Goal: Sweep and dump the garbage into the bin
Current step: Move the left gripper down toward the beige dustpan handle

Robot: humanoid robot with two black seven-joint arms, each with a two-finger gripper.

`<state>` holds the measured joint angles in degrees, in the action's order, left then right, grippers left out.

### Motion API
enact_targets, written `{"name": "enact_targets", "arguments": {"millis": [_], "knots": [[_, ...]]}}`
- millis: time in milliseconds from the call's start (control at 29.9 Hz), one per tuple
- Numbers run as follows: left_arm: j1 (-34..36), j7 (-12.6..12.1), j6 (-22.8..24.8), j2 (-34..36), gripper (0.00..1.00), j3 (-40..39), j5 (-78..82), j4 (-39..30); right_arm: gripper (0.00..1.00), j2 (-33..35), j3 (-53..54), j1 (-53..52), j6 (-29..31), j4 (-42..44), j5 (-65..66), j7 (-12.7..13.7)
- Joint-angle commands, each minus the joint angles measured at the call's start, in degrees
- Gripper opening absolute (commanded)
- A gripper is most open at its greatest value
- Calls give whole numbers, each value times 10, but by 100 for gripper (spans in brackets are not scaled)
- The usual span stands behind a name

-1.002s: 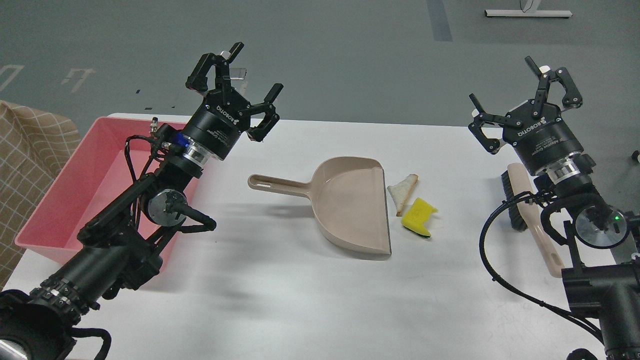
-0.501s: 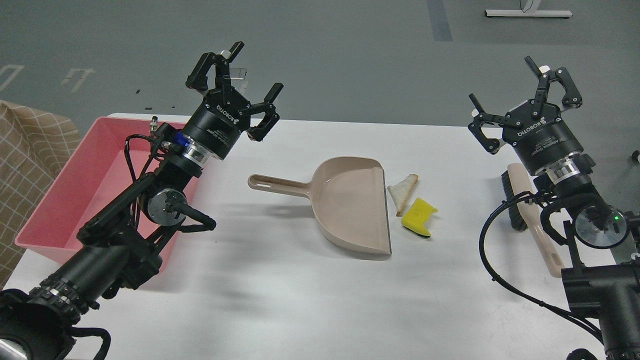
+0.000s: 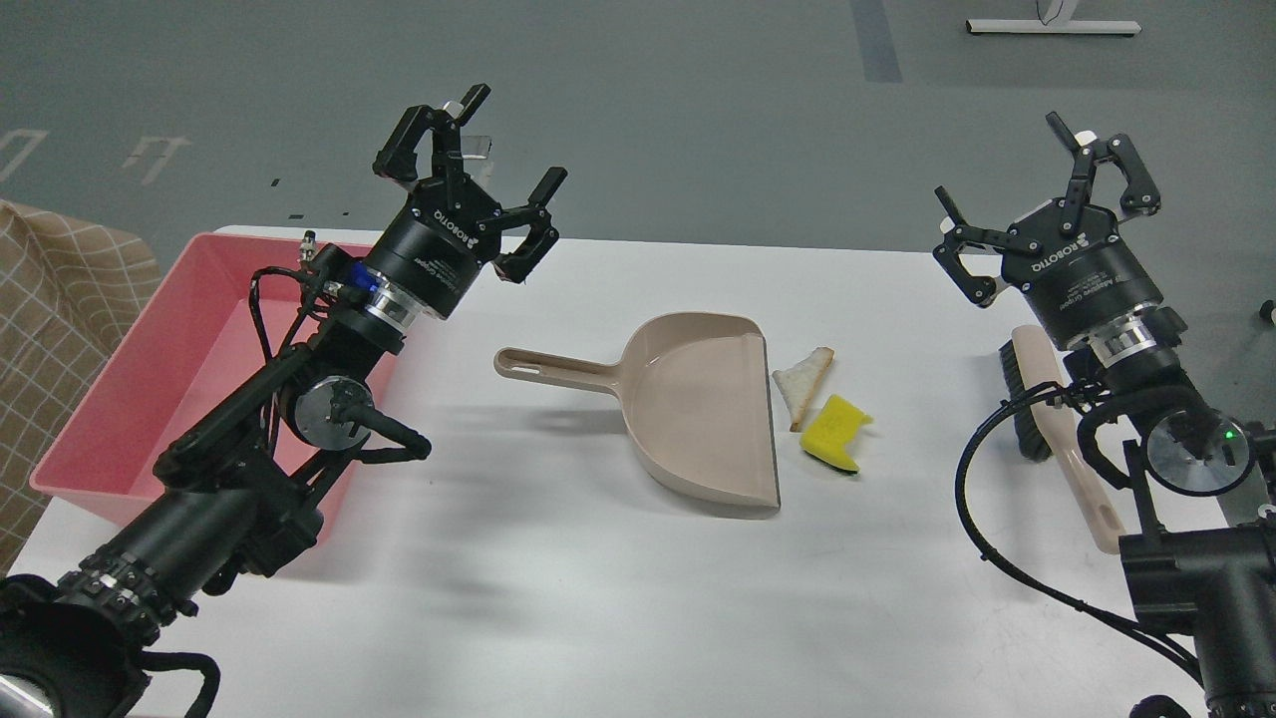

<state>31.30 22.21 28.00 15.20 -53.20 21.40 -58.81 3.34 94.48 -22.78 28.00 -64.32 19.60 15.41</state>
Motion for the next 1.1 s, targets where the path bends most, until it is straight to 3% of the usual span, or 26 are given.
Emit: {"name": "enact_targets", "arguments": {"millis": [0,368,568,635,735,1069], "knots": [[3,-1,0,1,98,3,7,-1,100,0,0,-1,0,0,0,0],[3,-2,-101,18,97,5,104,-43,100,3,-1,0,0,0,0,1],[-4,-3,-202,55,97,26,166,-134,100,4,-1,1,0,0,0,0],[-4,-4,-279,76,98,64,179,-175,100,4,-1,1,0,0,0,1],[-4,-3,-353,101,98,110,182,-214,100,6,-1,1,0,0,0,1],[-25,-9,-368,164,98,136,182,-285,100,11,-3,2,0,0,0,1]]}}
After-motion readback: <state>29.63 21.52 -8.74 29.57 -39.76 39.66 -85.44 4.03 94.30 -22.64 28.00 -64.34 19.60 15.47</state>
